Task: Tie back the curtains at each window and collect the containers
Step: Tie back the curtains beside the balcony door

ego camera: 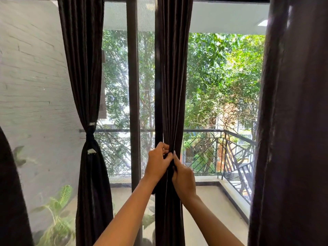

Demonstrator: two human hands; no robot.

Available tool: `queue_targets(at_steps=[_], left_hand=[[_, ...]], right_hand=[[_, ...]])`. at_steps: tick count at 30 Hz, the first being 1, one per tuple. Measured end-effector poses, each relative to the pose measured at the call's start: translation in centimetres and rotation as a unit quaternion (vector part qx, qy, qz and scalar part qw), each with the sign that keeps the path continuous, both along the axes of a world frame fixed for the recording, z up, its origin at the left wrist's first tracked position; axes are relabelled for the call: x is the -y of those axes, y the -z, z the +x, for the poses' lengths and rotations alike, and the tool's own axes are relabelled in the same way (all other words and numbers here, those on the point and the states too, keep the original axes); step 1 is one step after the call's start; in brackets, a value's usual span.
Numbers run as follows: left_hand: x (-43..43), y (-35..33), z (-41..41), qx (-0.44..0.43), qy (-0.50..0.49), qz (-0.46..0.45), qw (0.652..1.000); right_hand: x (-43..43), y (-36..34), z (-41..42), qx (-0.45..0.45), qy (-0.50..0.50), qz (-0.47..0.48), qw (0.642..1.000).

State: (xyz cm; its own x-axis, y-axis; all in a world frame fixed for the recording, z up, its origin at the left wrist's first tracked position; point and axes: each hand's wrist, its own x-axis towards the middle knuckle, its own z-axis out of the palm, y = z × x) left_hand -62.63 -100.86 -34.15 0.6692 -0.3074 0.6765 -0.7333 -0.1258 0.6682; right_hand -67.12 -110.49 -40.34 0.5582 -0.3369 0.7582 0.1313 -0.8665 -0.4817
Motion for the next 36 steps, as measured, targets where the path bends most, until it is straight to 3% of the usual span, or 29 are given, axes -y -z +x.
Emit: queue_targets(at_steps=[5, 8, 11, 16, 22, 27, 29, 36], left_hand=[[-0.4, -0.6, -0.2, 0.003, 0.033, 0.041, 0.999], [-0.8, -1.1, 0.0, -0.087, 0.093, 0.036, 0.991], [-1.3, -1.9, 0.4, -0.212, 0.196, 0.014, 0.957], [-1.5, -2.4, 0.8, -0.253, 0.252, 0.022, 0.934], [-1.1, -1.6, 1.8, -0.182, 0.227, 0.047, 0.955], [-1.0, -1.5, 1.8, -0.143, 0.192, 0.040, 0.970], [-0.9, -1.6, 2.1, -0.109, 0.158, 0.052, 0.980], [-0.7, -3.4, 2.5, 0.012, 0.081, 0.153, 0.985]], right_hand=[[0.4, -0.1, 0.1, 0.025, -0.061, 0.011, 0.998], [0.7, -0.6, -0.3, 0.042, -0.089, 0.007, 0.995], [1.1, -0.7, -0.4, 0.042, -0.116, 0.027, 0.992], [1.4, -0.1, 0.4, 0.047, -0.109, 0.095, 0.988], [1.3, 0.3, 1.0, 0.096, -0.111, 0.124, 0.981], [0.7, -0.3, 1.1, 0.103, -0.129, 0.325, 0.931], [1.1, -0.4, 1.5, 0.095, -0.140, 0.363, 0.916], [1.8, -1.2, 1.5, 0.087, -0.157, 0.279, 0.943]])
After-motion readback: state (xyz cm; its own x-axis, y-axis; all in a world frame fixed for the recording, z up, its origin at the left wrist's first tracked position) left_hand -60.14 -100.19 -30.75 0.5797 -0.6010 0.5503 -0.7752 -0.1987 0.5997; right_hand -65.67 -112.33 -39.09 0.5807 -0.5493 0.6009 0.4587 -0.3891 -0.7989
